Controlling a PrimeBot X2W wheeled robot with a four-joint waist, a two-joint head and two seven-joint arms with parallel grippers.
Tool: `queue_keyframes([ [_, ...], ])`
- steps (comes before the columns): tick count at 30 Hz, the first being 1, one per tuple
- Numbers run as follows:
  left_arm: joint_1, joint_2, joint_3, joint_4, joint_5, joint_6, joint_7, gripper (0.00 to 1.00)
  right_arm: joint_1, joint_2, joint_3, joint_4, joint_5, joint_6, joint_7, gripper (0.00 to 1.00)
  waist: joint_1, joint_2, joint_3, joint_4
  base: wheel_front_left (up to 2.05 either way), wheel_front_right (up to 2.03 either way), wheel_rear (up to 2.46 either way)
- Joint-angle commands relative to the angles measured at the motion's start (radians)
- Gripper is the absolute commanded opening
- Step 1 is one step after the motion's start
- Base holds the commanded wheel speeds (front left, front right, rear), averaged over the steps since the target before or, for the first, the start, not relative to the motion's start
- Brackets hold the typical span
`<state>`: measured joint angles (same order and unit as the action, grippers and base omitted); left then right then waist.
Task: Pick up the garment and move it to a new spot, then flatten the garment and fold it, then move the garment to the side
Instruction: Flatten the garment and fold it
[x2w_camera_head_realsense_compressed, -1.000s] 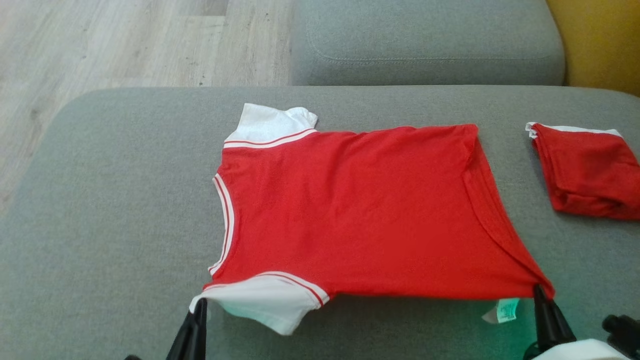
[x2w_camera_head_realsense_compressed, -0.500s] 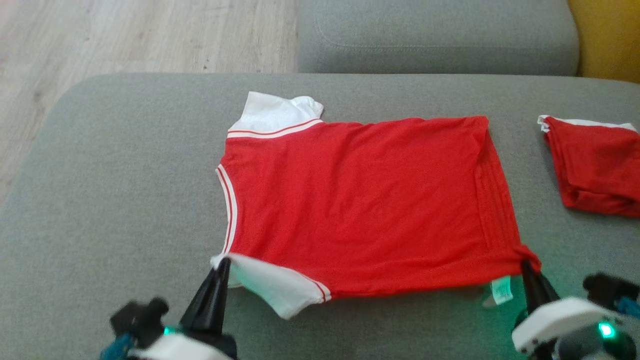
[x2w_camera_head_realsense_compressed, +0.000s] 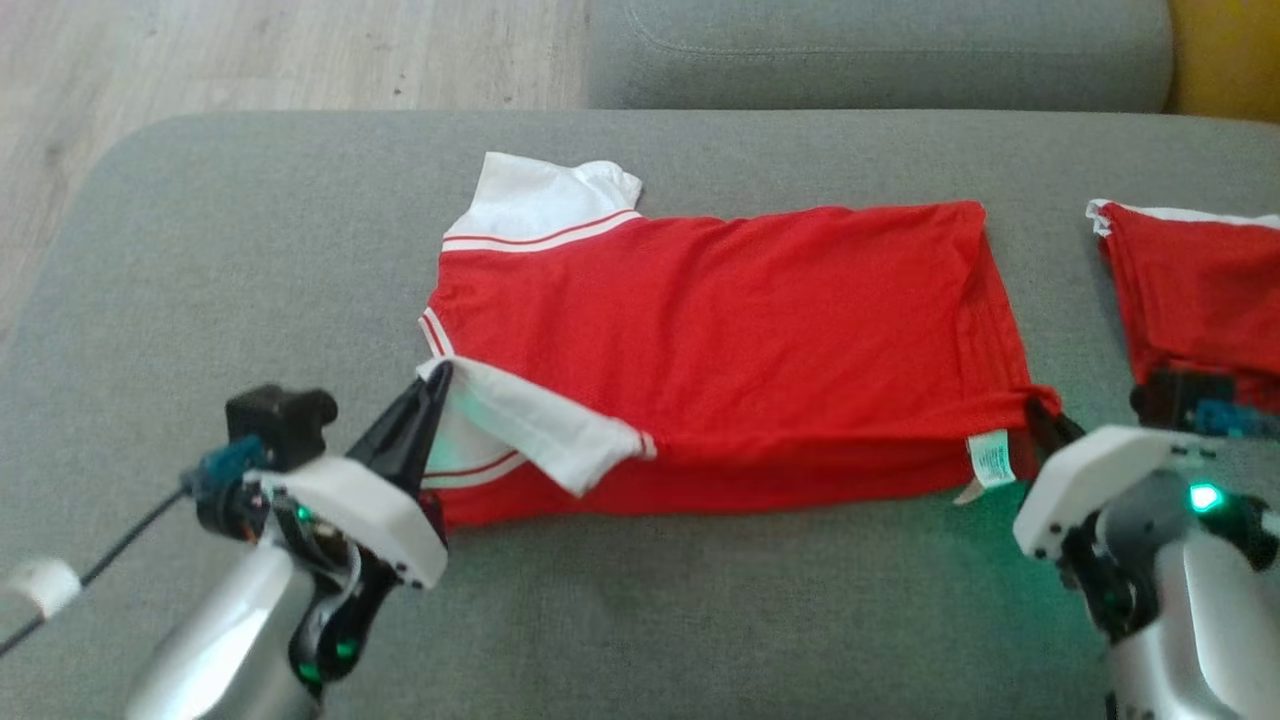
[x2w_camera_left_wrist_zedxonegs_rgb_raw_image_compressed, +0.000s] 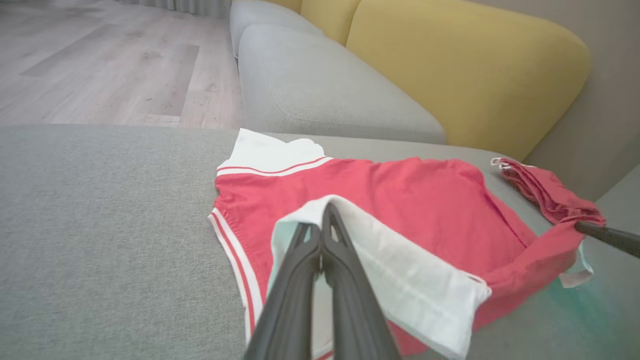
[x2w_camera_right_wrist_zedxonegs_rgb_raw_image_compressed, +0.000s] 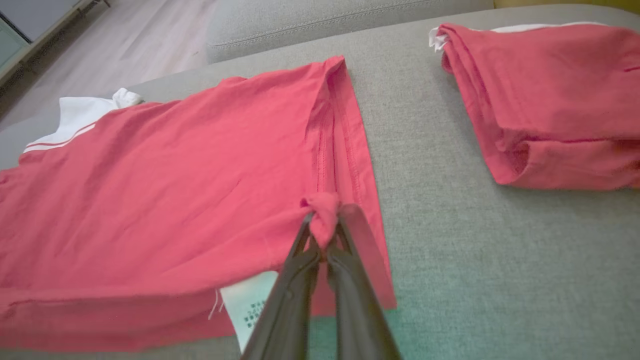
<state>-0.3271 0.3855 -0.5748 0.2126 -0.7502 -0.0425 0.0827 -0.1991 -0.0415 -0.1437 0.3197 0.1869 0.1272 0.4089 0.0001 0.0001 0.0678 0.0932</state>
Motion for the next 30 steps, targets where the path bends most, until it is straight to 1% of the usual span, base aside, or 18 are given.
queue_keyframes([
  [1, -0.079, 0.018, 0.041, 0.001, -0.001, -0.008, 0.002, 0.00, -0.065, -0.009, 0.019, -0.017, -0.017, 0.003, 0.014, 0.00, -0.0001, -0.0001, 0.008, -0.003, 0.00, 0.00, 0.00],
  [5, -0.139, -0.004, 0.031, 0.096, 0.000, -0.024, 0.004, 0.00, -0.128, -0.009, 0.012, 0.041, -0.044, 0.003, 0.030, 0.00, -0.0001, -0.0001, 0.024, -0.008, 0.00, 0.00, 0.00],
  [11, -0.195, -0.031, 0.017, 0.203, 0.007, -0.045, -0.024, 0.00, -0.199, -0.009, 0.014, 0.122, -0.060, 0.003, 0.007, 0.00, -0.0001, -0.0001, 0.038, -0.013, 0.00, 0.00, 0.00],
  [12, -0.202, -0.035, 0.017, 0.219, 0.007, -0.046, -0.028, 0.00, -0.209, -0.009, 0.015, 0.132, -0.062, 0.003, -0.002, 0.18, -0.0001, -0.0001, 0.039, -0.013, 0.00, 0.00, 0.00],
  [13, -0.209, -0.039, 0.017, 0.232, 0.008, -0.046, -0.035, 0.00, -0.219, -0.009, 0.017, 0.143, -0.062, 0.003, -0.013, 0.62, -0.0001, -0.0001, 0.039, -0.014, 0.00, 0.00, 0.00],
  [14, -0.215, -0.041, 0.017, 0.244, 0.012, -0.046, -0.045, 0.29, -0.229, -0.009, 0.020, 0.153, -0.062, 0.003, -0.024, 1.00, -0.0001, -0.0001, 0.039, -0.015, 0.00, 0.00, 0.00],
  [15, -0.220, -0.045, 0.018, 0.254, 0.013, -0.047, -0.054, 0.94, -0.237, -0.009, 0.024, 0.163, -0.060, 0.003, -0.035, 1.00, -0.0001, -0.0001, 0.038, -0.016, 0.00, 0.00, 0.00],
  [16, -0.224, -0.048, 0.019, 0.264, 0.012, -0.048, -0.062, 1.00, -0.245, -0.009, 0.027, 0.173, -0.058, 0.003, -0.044, 1.00, -0.0001, -0.0001, 0.037, -0.016, 0.00, 0.00, 0.00],
  [20, -0.236, -0.055, 0.022, 0.290, 0.009, -0.053, -0.089, 1.00, -0.268, -0.009, 0.036, 0.203, -0.053, 0.003, -0.079, 1.00, -0.0001, -0.0001, 0.028, -0.014, 0.00, 0.00, 0.00],
  [24, -0.227, -0.049, 0.030, 0.284, 0.001, -0.057, -0.113, 1.00, -0.267, -0.009, 0.046, 0.201, -0.047, 0.003, -0.110, 1.00, -0.0001, -0.0001, 0.010, -0.010, 0.00, 0.00, 0.00],
  [28, -0.185, -0.019, 0.036, 0.240, -0.009, -0.057, -0.118, 1.00, -0.230, -0.014, 0.059, 0.163, -0.056, 0.003, -0.128, 1.00, -0.0001, -0.0001, -0.013, -0.009, 0.00, 0.00, 0.00],
  [30, -0.144, -0.001, 0.040, 0.203, -0.015, -0.048, -0.120, 1.00, -0.199, -0.023, 0.064, 0.137, -0.063, 0.003, -0.138, 1.00, -0.0001, -0.0001, -0.025, -0.008, 0.00, 0.00, 0.00],
])
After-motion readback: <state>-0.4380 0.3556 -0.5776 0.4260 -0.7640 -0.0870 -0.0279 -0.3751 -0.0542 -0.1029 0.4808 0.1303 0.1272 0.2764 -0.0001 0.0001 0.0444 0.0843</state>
